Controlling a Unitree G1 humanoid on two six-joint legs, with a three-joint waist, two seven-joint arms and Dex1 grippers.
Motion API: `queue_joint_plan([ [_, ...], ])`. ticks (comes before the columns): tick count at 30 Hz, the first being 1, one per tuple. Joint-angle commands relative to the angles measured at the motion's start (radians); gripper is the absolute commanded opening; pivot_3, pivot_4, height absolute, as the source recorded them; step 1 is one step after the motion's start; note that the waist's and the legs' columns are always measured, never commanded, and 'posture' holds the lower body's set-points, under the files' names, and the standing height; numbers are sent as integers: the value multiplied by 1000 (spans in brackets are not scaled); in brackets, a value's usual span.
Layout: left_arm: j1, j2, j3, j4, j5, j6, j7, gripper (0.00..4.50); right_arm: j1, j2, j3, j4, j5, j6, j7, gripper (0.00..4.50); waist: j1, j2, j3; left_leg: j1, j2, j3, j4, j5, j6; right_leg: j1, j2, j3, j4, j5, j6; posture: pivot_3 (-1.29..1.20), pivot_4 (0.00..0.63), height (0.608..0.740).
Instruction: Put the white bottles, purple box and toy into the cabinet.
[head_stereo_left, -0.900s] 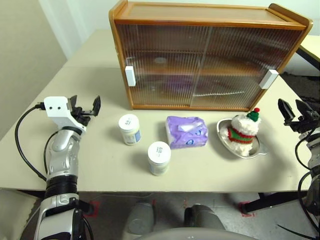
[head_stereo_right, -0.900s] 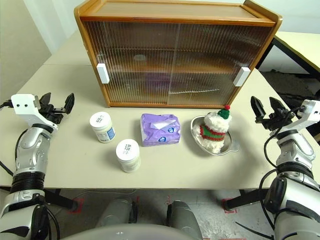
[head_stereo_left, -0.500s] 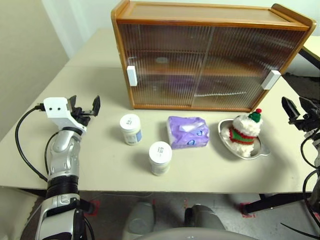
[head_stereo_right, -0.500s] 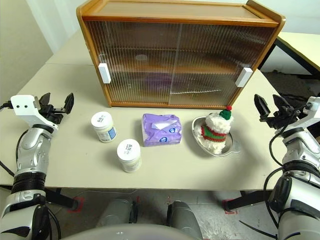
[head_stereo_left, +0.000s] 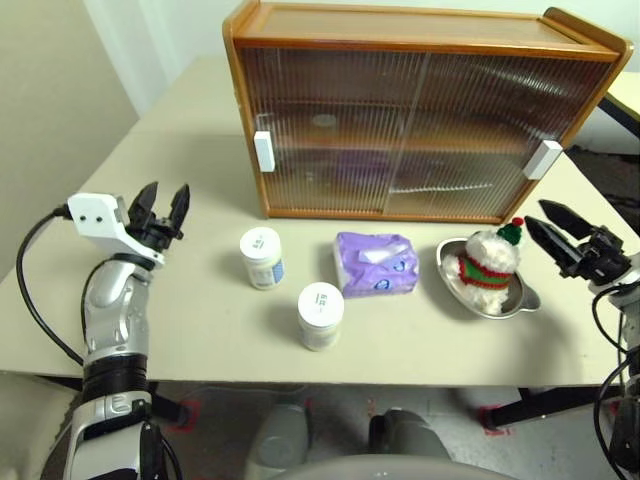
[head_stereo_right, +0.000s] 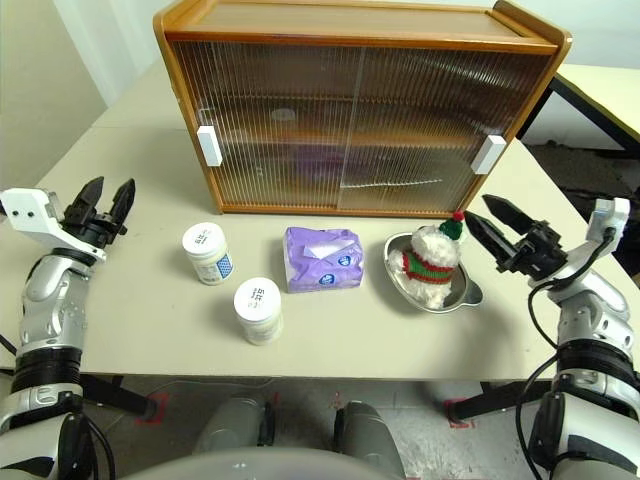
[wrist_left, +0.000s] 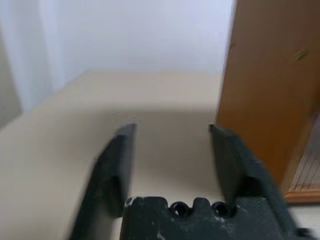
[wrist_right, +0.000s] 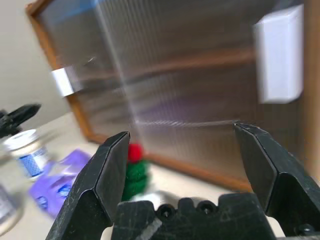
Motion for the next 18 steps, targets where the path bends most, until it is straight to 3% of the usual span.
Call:
queue_joint_plan([
  [1,7,29,-20,-55,-11,-3,-67,1592,30,10,17,-159,39,53,-7,4500,0,2,0,0,0,0,0,0,0,0,0,0,0,0,0,189,13,740],
  [5,-4,64,-62,-84,16,23,-119,25,79,34,48,-328,60,118,-37,4500,-1,2,0,1,0,0,0,0,0,0,0,-1,0,0,0,194,13,740],
  [18,-109,86,-160,-74,60,95,-156,25,85,62,214,-524,38,158,-76,4500,-2,1,0,0,0,0,2,0,0,0,1,-2,0,-1,0,162,0,740],
])
